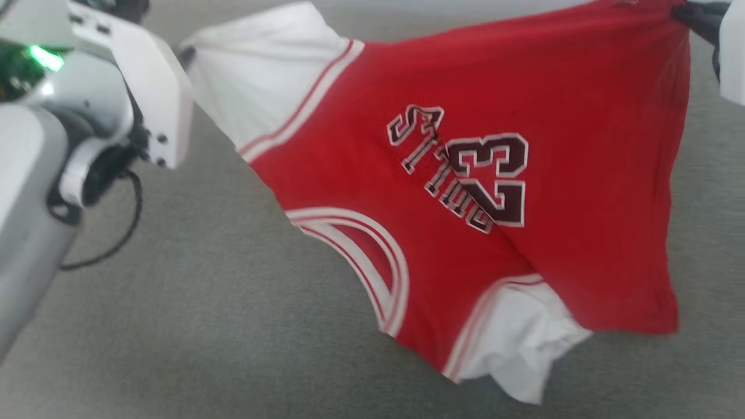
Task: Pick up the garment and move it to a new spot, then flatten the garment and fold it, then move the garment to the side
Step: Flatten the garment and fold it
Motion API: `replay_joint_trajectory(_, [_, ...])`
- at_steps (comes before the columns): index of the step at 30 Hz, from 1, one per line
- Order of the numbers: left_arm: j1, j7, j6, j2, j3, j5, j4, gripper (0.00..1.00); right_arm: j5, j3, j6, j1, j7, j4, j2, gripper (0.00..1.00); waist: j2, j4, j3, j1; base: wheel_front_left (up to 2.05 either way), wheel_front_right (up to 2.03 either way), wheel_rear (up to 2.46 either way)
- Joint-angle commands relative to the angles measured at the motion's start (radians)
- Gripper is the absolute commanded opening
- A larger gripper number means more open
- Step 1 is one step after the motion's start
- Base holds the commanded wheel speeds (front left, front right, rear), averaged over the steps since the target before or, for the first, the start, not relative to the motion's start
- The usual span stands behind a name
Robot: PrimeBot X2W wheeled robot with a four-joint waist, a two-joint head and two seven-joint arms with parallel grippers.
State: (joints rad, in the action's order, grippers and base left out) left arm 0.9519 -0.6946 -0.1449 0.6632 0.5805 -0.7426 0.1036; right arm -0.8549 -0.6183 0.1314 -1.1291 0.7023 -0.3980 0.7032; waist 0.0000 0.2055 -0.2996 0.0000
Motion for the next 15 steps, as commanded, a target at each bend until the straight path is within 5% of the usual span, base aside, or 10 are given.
replay_joint_trajectory(1, [0.032,-0.01,0.006,0.014,-0.006,0.011,0.005,0.0,-0.007,0.01,-0.001,-0.002,-0.007,0.018,0.005,0.0,0.0,-0.046,0.041,0.0,0.0,0.0,0.0])
replay_joint_trajectory(8, [0.165,-0.054,0.035,0.025,0.001,0.048,0.046,0.0,0.008,0.068,-0.001,-0.002,-0.009,0.096,0.008,0.0,0.0,-0.106,0.079,0.0,0.0,0.0,0.0])
replay_joint_trajectory(15, [0.3,0.055,0.069,-0.032,0.013,0.117,0.175,0.0,0.071,0.122,-0.001,-0.038,-0.062,0.056,-0.042,0.0,0.0,-0.138,0.052,0.0,0.0,0.0,0.0])
